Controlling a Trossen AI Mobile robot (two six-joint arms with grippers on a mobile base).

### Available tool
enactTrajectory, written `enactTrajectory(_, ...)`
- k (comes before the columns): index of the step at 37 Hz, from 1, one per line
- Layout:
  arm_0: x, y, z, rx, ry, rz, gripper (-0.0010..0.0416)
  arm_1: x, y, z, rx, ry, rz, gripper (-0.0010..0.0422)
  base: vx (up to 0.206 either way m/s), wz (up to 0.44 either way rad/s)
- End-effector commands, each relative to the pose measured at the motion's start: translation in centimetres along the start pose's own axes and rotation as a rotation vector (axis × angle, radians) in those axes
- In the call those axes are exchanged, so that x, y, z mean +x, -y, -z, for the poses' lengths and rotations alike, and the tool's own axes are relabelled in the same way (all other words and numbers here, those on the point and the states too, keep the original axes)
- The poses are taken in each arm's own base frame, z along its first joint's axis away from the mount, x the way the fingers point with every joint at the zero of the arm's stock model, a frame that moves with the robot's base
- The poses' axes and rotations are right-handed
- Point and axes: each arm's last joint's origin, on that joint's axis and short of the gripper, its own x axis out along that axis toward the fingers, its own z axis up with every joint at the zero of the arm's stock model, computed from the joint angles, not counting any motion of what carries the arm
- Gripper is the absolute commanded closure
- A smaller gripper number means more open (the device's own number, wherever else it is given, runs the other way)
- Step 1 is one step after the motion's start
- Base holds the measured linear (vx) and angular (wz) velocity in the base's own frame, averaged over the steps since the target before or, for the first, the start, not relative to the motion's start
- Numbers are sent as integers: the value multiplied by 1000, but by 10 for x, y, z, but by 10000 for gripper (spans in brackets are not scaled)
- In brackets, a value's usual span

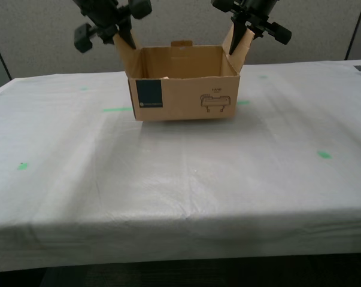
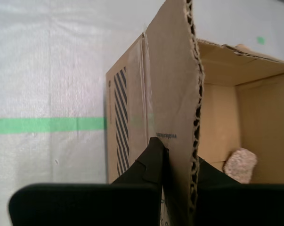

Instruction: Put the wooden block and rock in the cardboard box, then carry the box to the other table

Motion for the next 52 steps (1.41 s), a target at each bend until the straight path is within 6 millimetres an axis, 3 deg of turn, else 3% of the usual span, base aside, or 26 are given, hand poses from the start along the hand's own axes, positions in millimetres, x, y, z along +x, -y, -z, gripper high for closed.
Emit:
enactTrajectory(1, -1, -2, 0, 0, 1, -13, 406, 21, -5, 4, -18, -60, 28, 413, 0, 0)
enactTrajectory(5, -1, -2, 0, -32, 3, -12, 406, 28, -6, 3, -20, -72, 41, 413, 0, 0)
enactTrajectory(17, 1, -6, -7, -85, 67, -36, 406, 17, 4, -16, 0, 0, 43, 412, 0, 0)
enactTrajectory(34, 2, -10, -11, -138, 143, 7, 397, 17, 1, -14, 28, -12, -12, 411, 0, 0)
enactTrajectory(40, 3, -11, -11, -139, 143, 7, 356, 17, 1, -14, 30, -15, -14, 381, 0, 0)
enactTrajectory(52, 4, -12, -10, -139, 134, 9, 228, 17, 0, -13, 27, -18, -15, 277, 0, 0)
